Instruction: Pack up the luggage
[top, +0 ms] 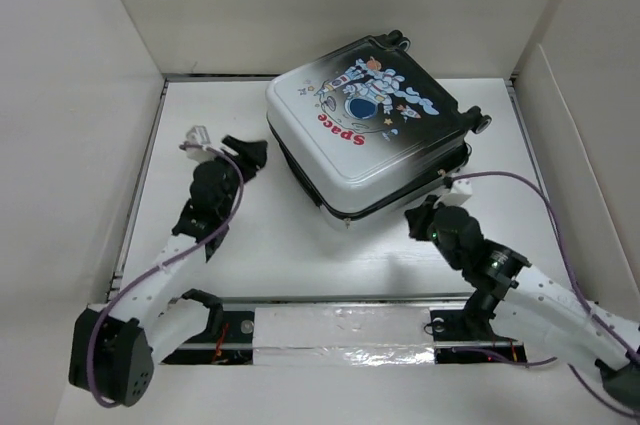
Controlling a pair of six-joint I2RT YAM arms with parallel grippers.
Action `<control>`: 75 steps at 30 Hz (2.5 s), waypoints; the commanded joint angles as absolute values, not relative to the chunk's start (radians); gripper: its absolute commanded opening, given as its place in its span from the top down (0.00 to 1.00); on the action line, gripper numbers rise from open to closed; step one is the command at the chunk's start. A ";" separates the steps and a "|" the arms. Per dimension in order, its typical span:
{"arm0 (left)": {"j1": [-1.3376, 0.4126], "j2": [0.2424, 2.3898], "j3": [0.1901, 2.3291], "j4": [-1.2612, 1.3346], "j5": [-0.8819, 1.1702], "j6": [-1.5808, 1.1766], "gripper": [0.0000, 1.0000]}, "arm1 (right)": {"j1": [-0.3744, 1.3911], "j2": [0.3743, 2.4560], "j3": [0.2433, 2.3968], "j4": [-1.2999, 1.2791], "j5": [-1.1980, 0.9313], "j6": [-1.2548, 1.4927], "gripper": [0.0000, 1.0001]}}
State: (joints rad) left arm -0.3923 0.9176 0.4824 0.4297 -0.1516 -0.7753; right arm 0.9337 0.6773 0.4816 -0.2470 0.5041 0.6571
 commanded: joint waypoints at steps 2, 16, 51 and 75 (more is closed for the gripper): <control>-0.214 1.142 0.763 0.529 -0.108 -0.871 0.43 | 0.607 0.627 0.480 -0.236 0.376 0.540 1.00; -0.063 2.134 1.900 0.014 0.340 -0.647 0.36 | 0.082 0.710 0.433 -0.080 0.051 0.387 1.00; -0.302 1.464 0.557 1.045 0.307 -0.896 0.41 | 0.270 1.728 1.322 -0.038 -0.413 0.175 1.00; -0.252 1.644 1.013 0.701 0.328 -0.856 0.40 | 0.086 1.330 1.038 -0.011 -0.345 0.345 0.41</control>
State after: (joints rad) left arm -0.2047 1.6299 1.0008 0.6762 0.1448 -0.8555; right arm 0.0662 1.4544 1.1393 -0.1020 -0.1429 0.2752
